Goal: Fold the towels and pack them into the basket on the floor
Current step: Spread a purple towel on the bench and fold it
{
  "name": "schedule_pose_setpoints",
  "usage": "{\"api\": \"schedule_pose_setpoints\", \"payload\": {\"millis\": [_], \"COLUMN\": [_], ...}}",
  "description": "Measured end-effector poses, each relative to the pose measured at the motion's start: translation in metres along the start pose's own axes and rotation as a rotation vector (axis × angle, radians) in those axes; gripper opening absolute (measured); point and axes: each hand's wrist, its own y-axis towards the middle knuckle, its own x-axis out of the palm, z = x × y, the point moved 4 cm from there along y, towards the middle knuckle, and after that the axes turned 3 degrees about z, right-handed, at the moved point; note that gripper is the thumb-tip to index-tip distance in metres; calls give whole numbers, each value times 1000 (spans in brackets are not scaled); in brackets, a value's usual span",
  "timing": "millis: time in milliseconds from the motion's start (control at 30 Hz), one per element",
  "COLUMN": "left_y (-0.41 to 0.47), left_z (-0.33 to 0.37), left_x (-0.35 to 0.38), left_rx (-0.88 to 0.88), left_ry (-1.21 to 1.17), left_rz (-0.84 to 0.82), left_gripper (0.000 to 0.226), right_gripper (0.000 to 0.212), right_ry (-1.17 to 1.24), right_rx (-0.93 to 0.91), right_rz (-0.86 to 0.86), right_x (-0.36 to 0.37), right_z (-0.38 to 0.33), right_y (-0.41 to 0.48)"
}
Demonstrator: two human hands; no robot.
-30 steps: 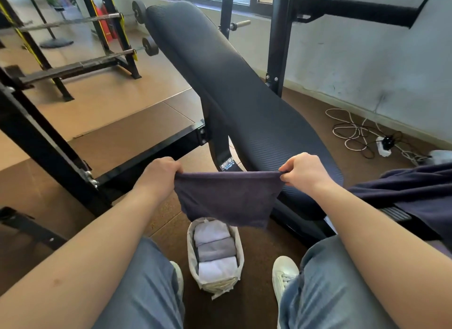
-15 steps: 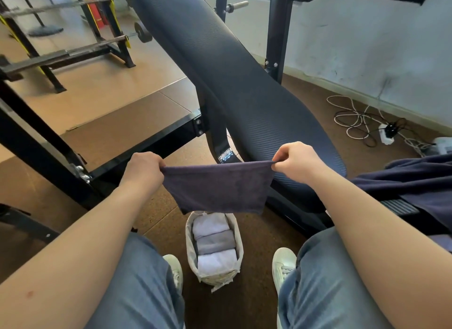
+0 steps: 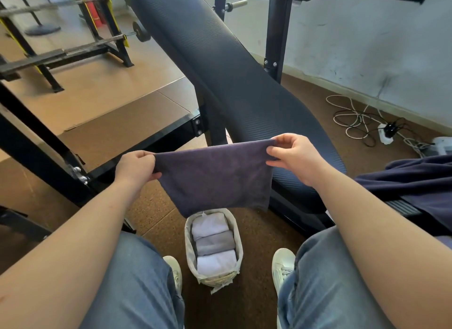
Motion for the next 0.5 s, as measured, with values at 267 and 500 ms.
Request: {"api": "schedule_pose_setpoints", "payload": {"millis": [267, 500], "left_y": [-7, -31], "left_z": [-4, 17], "left_x": [16, 46], "left_rx": [140, 311], "left_ry": [467, 388], "left_rz": [-118, -307], "left_gripper": [20, 32], "right_gripper": [12, 17], "right_ry": [-137, -286], "right_rx": [-104, -125], "right_rz": [-87, -155], "right_x": [20, 52], "right_z": [-2, 2], "right_y": [-3, -9]}}
